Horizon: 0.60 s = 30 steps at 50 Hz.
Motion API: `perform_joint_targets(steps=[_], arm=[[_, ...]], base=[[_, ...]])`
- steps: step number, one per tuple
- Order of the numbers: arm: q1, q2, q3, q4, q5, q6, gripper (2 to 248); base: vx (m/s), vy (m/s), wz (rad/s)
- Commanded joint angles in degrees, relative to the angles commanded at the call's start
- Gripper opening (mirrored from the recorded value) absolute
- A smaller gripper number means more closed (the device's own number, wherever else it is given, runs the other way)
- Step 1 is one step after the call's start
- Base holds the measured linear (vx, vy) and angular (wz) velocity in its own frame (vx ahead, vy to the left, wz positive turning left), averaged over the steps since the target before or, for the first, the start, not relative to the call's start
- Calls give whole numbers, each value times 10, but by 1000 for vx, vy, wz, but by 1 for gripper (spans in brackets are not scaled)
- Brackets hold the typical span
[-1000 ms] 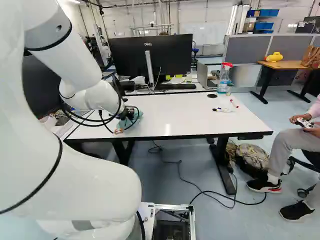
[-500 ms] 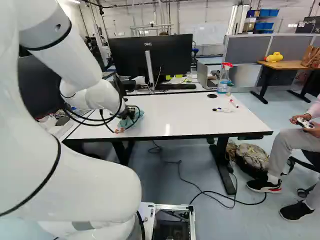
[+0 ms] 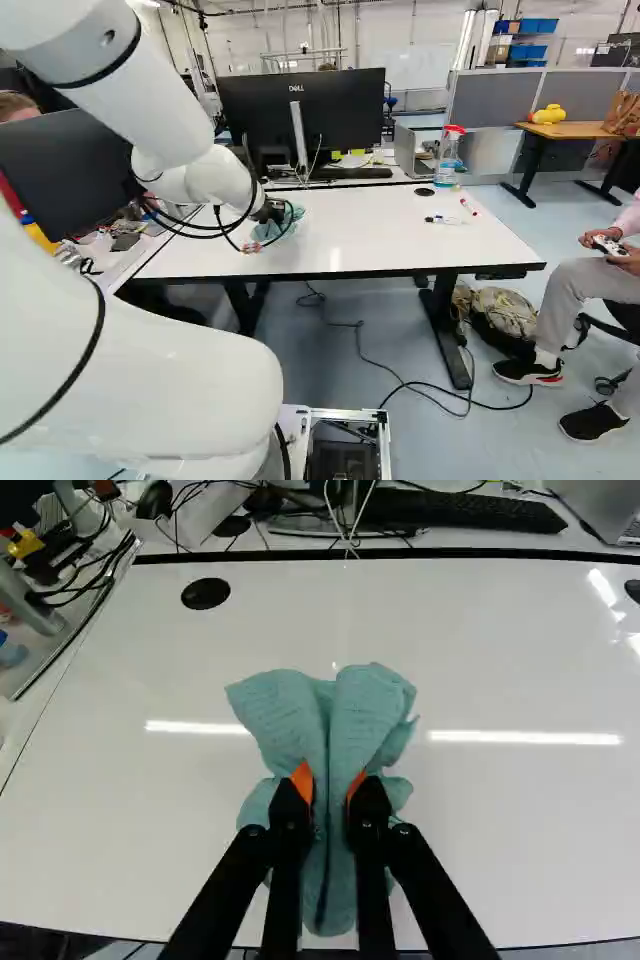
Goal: Clean the table with the green towel
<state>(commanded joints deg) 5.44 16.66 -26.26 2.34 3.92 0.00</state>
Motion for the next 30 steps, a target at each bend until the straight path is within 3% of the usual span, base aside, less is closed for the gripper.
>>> perform_joint_targets(steps=[12, 30], arm=[[-26, -7, -23, 0, 0, 0, 54], [-60, -56, -66, 0, 0, 0, 54]], base=[[0, 0, 0], [0, 0, 0]])
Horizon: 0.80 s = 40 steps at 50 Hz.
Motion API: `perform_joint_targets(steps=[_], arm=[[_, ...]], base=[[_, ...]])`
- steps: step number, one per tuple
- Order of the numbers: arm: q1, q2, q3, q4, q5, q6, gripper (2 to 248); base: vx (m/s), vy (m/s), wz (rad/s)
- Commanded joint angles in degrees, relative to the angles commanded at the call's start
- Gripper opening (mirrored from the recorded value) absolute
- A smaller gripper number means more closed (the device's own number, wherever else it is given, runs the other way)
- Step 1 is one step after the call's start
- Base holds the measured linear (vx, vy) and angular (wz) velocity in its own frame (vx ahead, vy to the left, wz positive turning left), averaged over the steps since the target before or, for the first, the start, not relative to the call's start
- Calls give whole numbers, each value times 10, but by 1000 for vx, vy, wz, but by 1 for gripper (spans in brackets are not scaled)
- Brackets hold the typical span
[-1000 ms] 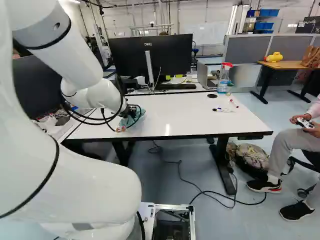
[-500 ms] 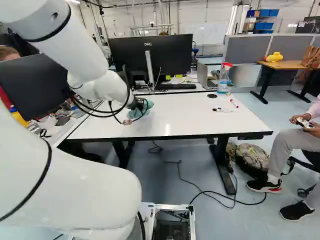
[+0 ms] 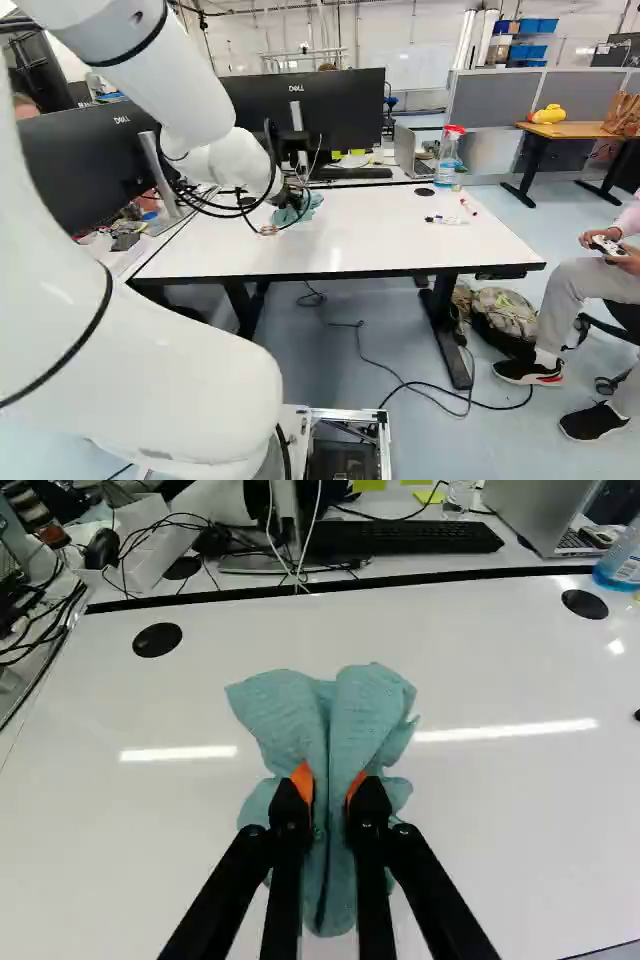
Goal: Clean the table with the green towel
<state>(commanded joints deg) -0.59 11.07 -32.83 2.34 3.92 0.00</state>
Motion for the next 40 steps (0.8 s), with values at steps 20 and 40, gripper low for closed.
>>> perform_joint_targets(steps=[20, 40], arm=[[-25, -61, -57, 0, 0, 0, 54], [-30, -123, -119, 0, 0, 0, 54]], base=[[0, 0, 0], [0, 0, 0]])
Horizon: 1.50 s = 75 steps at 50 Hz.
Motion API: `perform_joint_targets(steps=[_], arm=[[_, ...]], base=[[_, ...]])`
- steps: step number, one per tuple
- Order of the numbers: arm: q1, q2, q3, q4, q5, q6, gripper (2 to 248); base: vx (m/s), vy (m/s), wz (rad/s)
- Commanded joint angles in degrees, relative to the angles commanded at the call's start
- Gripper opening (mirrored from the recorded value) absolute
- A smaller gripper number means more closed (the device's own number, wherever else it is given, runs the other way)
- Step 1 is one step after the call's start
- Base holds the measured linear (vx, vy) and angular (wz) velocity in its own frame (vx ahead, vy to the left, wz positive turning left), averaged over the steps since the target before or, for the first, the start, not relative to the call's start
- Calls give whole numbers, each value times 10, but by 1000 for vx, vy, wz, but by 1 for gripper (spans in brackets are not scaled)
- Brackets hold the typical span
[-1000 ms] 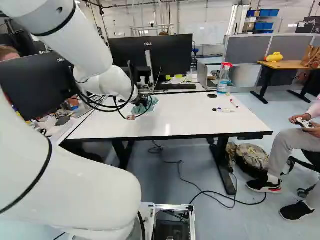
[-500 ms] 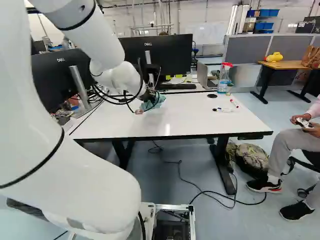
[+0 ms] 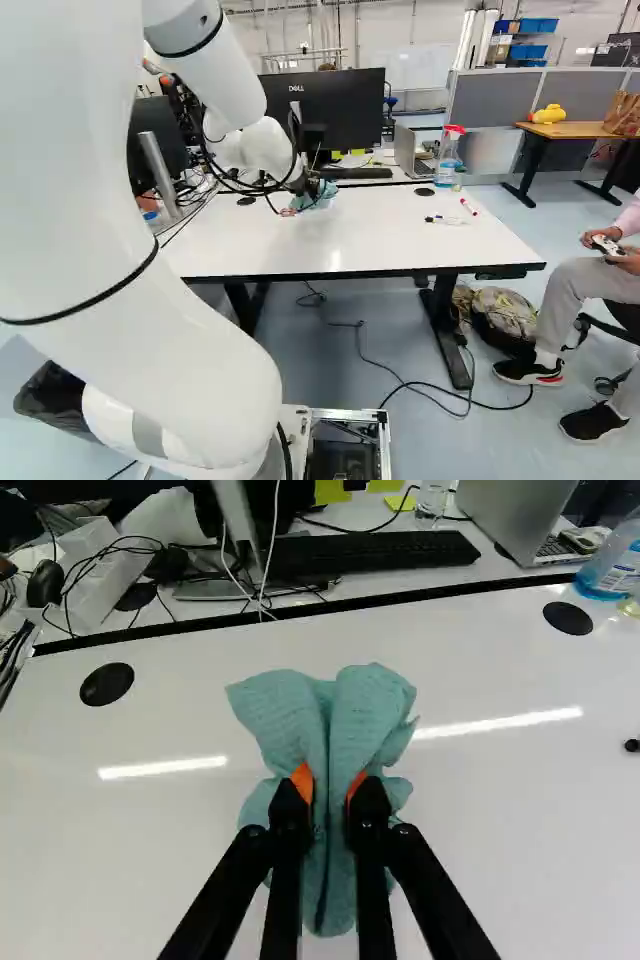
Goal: Clean the table with the green towel
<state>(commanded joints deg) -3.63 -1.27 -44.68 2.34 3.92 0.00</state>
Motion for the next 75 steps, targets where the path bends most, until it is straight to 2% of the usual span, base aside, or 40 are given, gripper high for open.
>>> perform_joint_targets(steps=[75], arm=[[-6, -209, -236, 0, 0, 0, 54]], base=[[0, 0, 0]])
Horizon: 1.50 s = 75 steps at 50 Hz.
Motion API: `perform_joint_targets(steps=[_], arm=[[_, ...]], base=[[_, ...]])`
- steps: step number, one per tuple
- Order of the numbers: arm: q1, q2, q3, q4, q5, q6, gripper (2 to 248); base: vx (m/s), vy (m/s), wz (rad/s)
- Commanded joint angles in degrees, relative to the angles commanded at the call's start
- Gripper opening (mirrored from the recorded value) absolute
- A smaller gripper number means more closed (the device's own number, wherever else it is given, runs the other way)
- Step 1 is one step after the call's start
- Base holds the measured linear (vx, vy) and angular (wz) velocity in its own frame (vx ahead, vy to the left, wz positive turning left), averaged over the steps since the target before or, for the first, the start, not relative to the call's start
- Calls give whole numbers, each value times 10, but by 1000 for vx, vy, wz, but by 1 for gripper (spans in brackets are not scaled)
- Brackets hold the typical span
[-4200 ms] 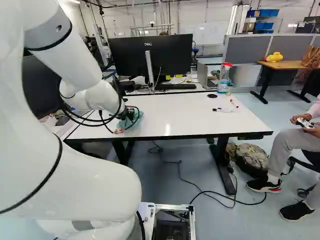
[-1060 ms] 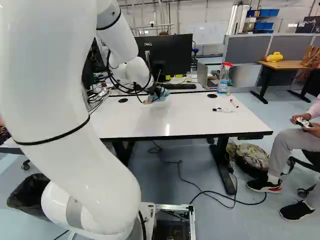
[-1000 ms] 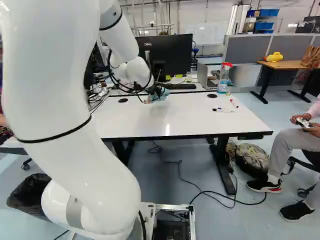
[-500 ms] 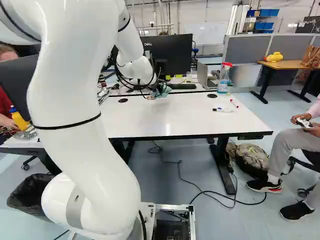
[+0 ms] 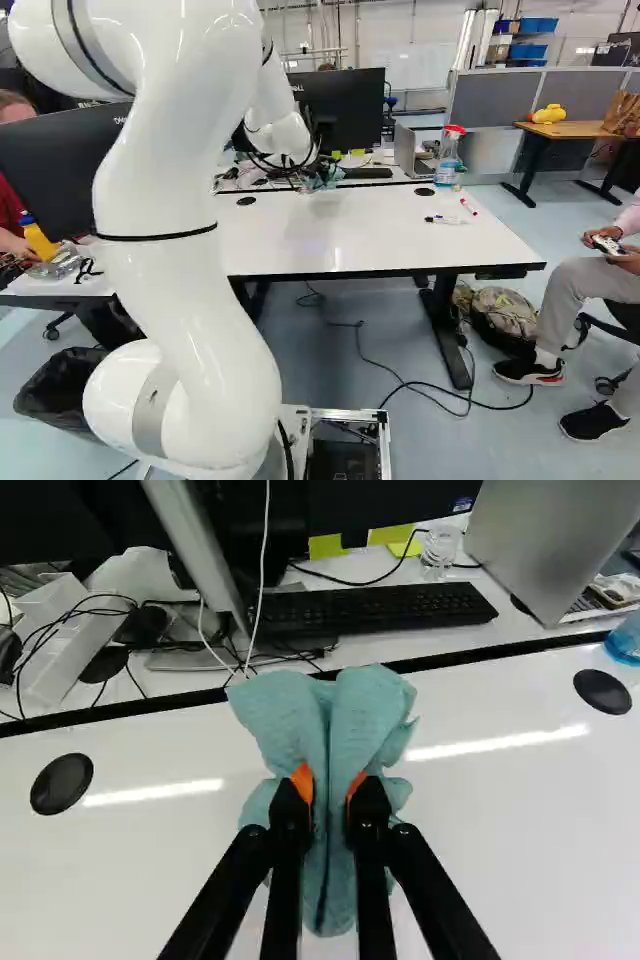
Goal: Clean the table with the green towel
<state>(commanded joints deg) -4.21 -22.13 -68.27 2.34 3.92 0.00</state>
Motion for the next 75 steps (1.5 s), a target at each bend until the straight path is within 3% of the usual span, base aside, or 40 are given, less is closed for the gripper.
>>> perform_joint_targets(steps=[24, 25, 29, 30, 35, 36, 40, 41, 45, 46, 50, 51, 62, 75], arm=[[0, -49, -61, 0, 0, 0, 54], [0, -49, -61, 0, 0, 0, 76], [0, -49, -61, 0, 0, 0, 76], [0, -49, -61, 0, 0, 0, 111], [0, -49, -61, 0, 0, 0, 111], [0, -49, -61, 0, 0, 0, 146], [0, -49, -61, 0, 0, 0, 146], [0, -49, -61, 0, 0, 0, 183], [0, -49, -61, 0, 0, 0, 183], [0, -49, -61, 0, 0, 0, 220], [0, -49, -61, 0, 0, 0, 220], [0, -49, -61, 0, 0, 0, 247], [1, -46, -57, 0, 0, 0, 247], [7, -17, -20, 0, 0, 0, 247]], base=[[0, 0, 0], [0, 0, 0], [0, 0, 0], [0, 0, 0], [0, 0, 0], [0, 0, 0], [0, 0, 0], [0, 0, 0], [0, 0, 0], [0, 0, 0], [0, 0, 0], [0, 0, 0], [0, 0, 0], [0, 0, 0]])
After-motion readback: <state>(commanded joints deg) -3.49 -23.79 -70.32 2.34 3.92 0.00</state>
